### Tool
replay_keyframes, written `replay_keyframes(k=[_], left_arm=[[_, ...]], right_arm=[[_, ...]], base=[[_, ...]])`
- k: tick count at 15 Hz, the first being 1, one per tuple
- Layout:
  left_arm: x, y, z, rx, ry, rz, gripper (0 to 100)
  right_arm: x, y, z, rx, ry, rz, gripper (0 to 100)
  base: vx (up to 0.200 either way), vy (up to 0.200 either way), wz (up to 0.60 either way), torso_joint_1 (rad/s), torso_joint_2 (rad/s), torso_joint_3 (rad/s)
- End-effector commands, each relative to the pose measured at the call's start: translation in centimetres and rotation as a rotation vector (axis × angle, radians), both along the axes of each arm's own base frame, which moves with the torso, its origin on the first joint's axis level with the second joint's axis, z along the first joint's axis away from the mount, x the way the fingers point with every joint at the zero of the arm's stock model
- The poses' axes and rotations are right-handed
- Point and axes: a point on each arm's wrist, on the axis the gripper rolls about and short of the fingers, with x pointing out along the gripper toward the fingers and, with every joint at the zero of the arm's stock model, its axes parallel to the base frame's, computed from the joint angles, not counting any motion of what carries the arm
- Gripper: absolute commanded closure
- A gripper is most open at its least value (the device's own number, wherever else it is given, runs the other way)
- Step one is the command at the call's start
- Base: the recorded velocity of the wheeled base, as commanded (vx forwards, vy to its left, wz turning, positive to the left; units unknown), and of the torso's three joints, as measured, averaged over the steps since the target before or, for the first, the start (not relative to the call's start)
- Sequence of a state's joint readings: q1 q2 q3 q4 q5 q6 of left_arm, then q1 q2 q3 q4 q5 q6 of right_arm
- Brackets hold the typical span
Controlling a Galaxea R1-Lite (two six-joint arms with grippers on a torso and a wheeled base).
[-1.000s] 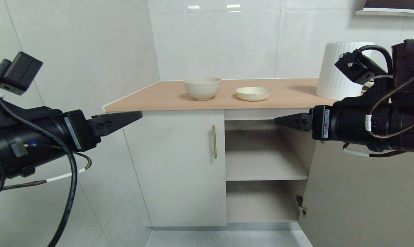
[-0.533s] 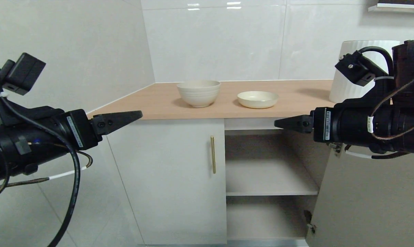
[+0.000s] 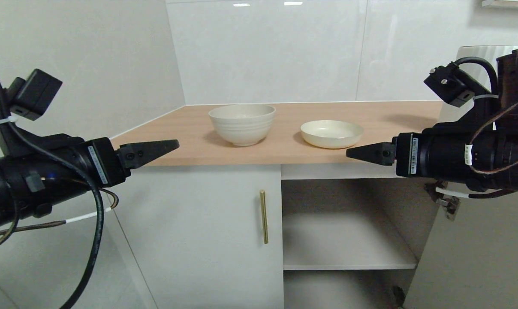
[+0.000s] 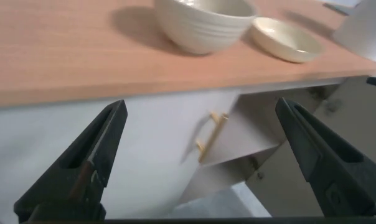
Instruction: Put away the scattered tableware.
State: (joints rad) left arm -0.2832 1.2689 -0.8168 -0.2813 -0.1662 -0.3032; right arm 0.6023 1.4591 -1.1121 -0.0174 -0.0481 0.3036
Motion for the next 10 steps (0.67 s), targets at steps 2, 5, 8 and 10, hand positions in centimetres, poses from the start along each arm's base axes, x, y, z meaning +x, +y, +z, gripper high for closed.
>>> replay_keyframes(k=[2,5,8,10], left_arm=[[-0.05,0.00,0.04,-0.002,-0.003,-0.002,0],[-0.05,0.00,0.00,-0.001,-0.002,-0.002,0],[-0.01,-0.01,-0.03,-0.001,0.000,-0.002,0],[0.06,-0.03,-0.14,0.000,0.004,-0.002,0]], right_arm=[[-0.27,-0.17,-0.04,0.007,-0.014,0.003,0],[0.04,0.04,-0.38,0.016,-0.037,0.002,0],[0.36,0.11,-0.63,0.011,-0.032,-0.002,0],[0.46,0.18,-0.75,0.007,-0.029,-0.002,0]], base=[[0.000,0.000,0.00,0.000,0.00,0.000],[0.000,0.000,0.00,0.000,0.00,0.000],[0.000,0.000,0.00,0.017,-0.07,-0.058],[0.000,0.000,0.00,0.051,-0.24,-0.244]])
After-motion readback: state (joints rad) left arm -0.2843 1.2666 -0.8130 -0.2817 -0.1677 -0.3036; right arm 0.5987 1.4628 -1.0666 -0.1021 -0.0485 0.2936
